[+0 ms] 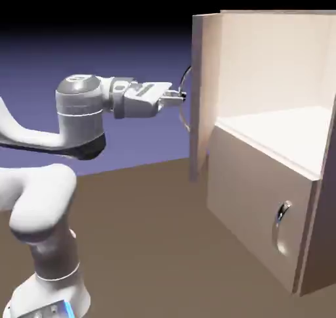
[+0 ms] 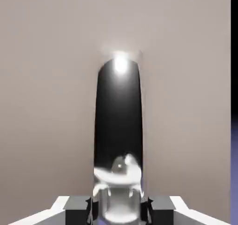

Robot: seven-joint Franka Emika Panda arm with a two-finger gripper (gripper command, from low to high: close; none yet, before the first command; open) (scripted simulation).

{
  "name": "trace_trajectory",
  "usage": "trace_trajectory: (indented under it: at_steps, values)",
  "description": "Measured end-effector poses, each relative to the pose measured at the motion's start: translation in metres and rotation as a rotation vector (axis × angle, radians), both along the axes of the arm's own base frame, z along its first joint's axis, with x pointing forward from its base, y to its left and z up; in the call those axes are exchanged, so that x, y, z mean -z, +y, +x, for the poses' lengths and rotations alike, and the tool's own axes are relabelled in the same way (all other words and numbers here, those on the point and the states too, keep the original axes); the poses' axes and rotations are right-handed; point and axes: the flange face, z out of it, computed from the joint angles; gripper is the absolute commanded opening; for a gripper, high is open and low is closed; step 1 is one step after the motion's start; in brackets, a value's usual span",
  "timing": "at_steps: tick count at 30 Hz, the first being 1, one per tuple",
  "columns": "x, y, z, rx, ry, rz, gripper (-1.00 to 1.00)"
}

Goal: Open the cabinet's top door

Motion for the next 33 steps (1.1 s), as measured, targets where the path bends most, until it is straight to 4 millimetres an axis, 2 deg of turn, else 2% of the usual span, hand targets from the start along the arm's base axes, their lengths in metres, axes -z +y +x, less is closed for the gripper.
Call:
trace_trajectory:
  at_steps: [8, 16, 25, 33]
  values:
    - [0.000, 0.046, -0.029, 0.117, 0.000, 0.000, -1.00]
    - [0.000, 0.106, -0.057, 0.262, 0.000, 0.001, -1.00]
    - [0.000, 0.203, -0.081, 0.480, 0.000, 0.002, -1.00]
    - [0.000, 0.285, -0.086, 0.659, 0.000, 0.002, -1.00]
